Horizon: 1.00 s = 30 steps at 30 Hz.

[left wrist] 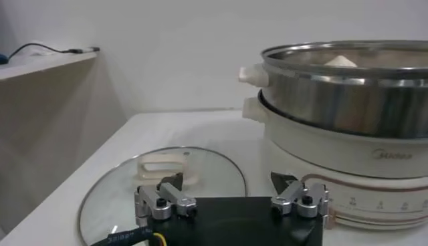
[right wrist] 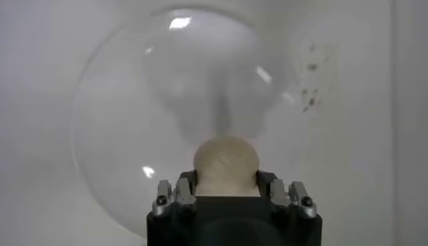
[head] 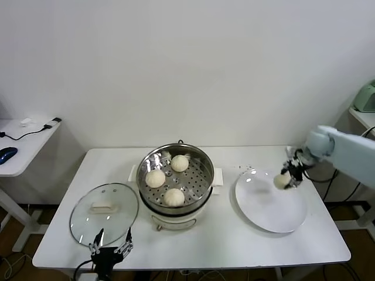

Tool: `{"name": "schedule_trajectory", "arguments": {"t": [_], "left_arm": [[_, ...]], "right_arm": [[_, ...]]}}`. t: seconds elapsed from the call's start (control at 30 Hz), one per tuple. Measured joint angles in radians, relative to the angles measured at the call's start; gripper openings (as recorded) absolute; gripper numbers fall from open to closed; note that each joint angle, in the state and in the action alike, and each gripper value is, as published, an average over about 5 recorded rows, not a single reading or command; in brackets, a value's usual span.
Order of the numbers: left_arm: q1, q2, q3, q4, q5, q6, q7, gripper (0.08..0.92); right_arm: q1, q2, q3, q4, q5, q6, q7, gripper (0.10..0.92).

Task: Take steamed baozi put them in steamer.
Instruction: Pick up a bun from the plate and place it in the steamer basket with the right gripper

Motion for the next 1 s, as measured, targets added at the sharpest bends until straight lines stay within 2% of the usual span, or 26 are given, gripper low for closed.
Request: {"name": "schedule_trajectory", "arguments": {"t": [0.27,0.5,0.73,1.0], "left_arm": [[-0.01,0.006,0.001,-0.014,-0.002,0.009,0.005,0.823],[-0.014,0.012,-0.003,-0.024,-0.007,0.016,0.006,0.823],[-0.017,0.011,-0.009,-0.028,-0.012,0.022,0.006,0.823],[-0.021,0.015,-0.012,-0.023,-0.019,0.026,0.008,0.823]], "right_arm": [[0.335,0.098,-0.188,0.206,0.291,-0.075,0.063,0.602],[0.453,0.227,-0.219,0.321,0.486,-0.159,0.146,0.605],[0.424,0.349,-0.207,0.353,0.561,-0.226,0.218,0.605],[0.321,0.439,-0.193,0.315,0.545,-0.266,0.261,0.602]]}}
